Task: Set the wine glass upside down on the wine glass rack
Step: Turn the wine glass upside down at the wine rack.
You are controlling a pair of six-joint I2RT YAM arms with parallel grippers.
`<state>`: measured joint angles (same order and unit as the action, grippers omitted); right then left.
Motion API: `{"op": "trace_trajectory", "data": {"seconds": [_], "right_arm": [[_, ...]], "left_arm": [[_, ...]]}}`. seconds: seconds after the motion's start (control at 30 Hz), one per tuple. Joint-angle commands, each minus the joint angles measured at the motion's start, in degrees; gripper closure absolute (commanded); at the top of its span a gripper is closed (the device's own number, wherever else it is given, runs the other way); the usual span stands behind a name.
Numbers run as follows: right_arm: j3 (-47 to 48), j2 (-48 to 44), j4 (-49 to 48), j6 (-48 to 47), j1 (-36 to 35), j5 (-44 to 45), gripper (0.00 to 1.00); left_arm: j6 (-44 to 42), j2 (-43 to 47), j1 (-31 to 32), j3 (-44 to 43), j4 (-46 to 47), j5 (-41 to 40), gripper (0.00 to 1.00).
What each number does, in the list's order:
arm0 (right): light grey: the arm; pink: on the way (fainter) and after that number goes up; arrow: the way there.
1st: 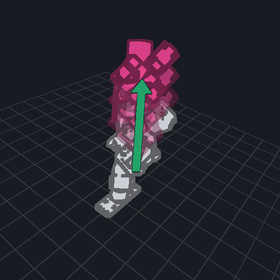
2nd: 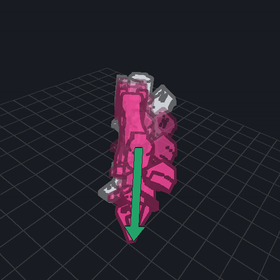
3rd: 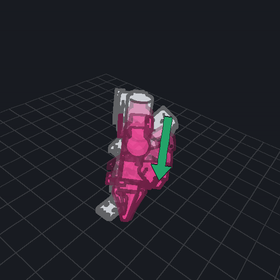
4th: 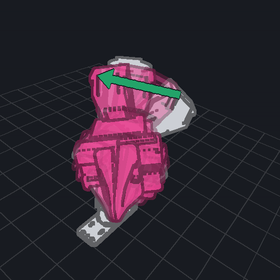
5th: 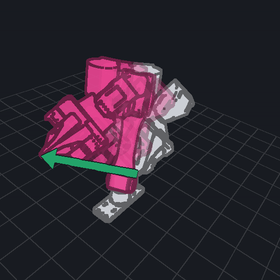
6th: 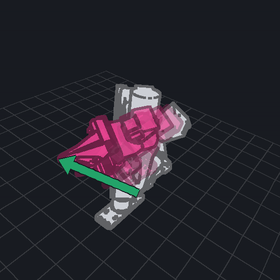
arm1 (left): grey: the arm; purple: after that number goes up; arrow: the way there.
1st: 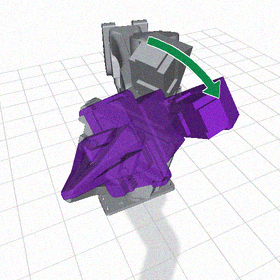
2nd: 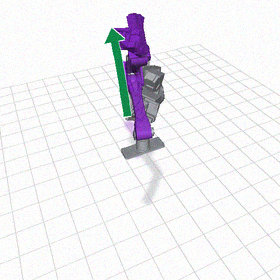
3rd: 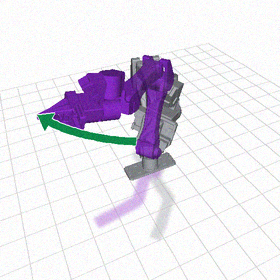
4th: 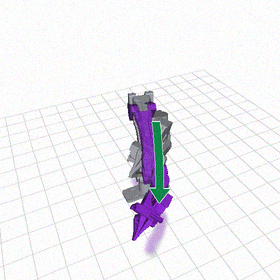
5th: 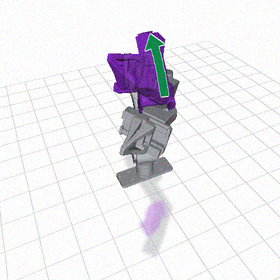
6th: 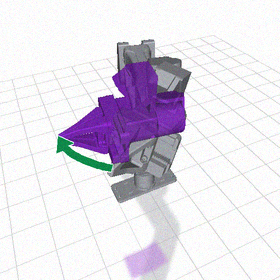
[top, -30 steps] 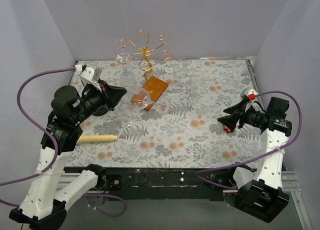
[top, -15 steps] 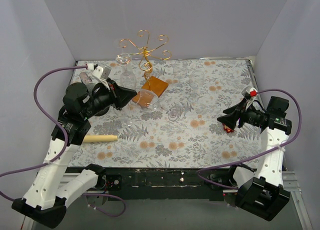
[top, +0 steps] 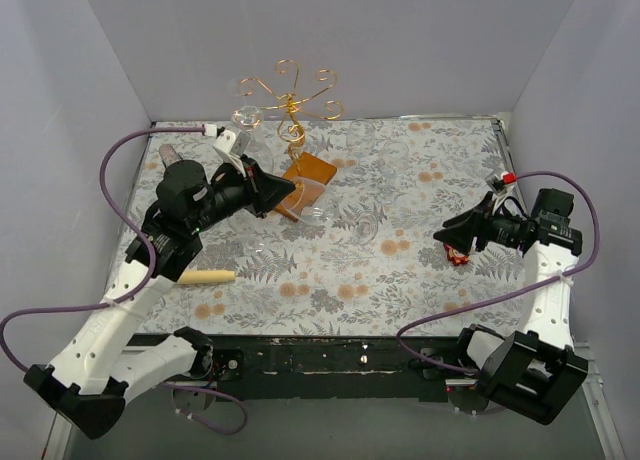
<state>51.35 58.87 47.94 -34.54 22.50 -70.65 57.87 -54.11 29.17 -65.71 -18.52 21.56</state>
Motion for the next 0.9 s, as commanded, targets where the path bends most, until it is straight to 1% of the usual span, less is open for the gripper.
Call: {"op": "trace_trajectory", "data": {"seconds": [0.0, 0.23, 0.4, 0.5, 0.57, 0.63, 0.67, 0.7, 0.73, 0.77, 0.87], "right_arm": [[3.58, 1.86, 1.19, 1.41, 0.17, -3.79, 0.35], [5.6, 5.37, 1.1, 6.41, -1.58, -4.4, 0.36], [5.43, 6.95, -3.81, 15.53, -6.67, -3.97, 0.36], [5.16, 7.31, -7.33, 20.73, -12.38, -1.42, 0.37], [4.81, 7.49, -9.44, 23.89, -14.32, -0.46, 0.37], [3.94, 7.48, -13.21, 29.51, -15.2, 0.69, 0.37], [3.41, 7.31, -14.36, 31.88, -15.55, 1.13, 0.37], [2.79, 7.22, -15.41, 33.13, -15.99, 2.0, 0.37], [2.0, 6.7, -16.9, 37.14, -16.43, 3.92, 0.37], [1.21, 6.35, -18.31, 39.27, -16.96, 5.86, 0.37], [-1.25, 4.77, -20.86, 42.36, -18.28, 8.86, 0.38]], "left_arm": [[0.14, -1.26, 3.17, -0.91, 4.37, -5.99, 1.0], [-0.39, -4.42, 7.21, -2.57, 5.42, -11.36, 1.0], [-0.12, -6.09, 10.11, -2.84, 6.83, -14.35, 1.0], [-0.12, -7.15, 12.31, -3.1, 7.45, -16.72, 1.0], [-0.21, -8.03, 13.8, -3.46, 7.8, -18.56, 1.0], [-0.21, -8.73, 15.3, -3.54, 8.24, -20.76, 1.0], [-0.3, -9.17, 16.44, -3.81, 8.41, -23.12, 1.0], [-0.38, -9.44, 16.97, -3.81, 8.59, -24.27, 1.0], [-0.56, -9.87, 18.19, -4.07, 9.11, -25.5, 1.0], [-0.91, -10.31, 19.16, -4.16, 9.29, -26.91, 1.0], [-1.79, -11.46, 21.8, -4.34, 10.35, -30.69, 1.0]]}}
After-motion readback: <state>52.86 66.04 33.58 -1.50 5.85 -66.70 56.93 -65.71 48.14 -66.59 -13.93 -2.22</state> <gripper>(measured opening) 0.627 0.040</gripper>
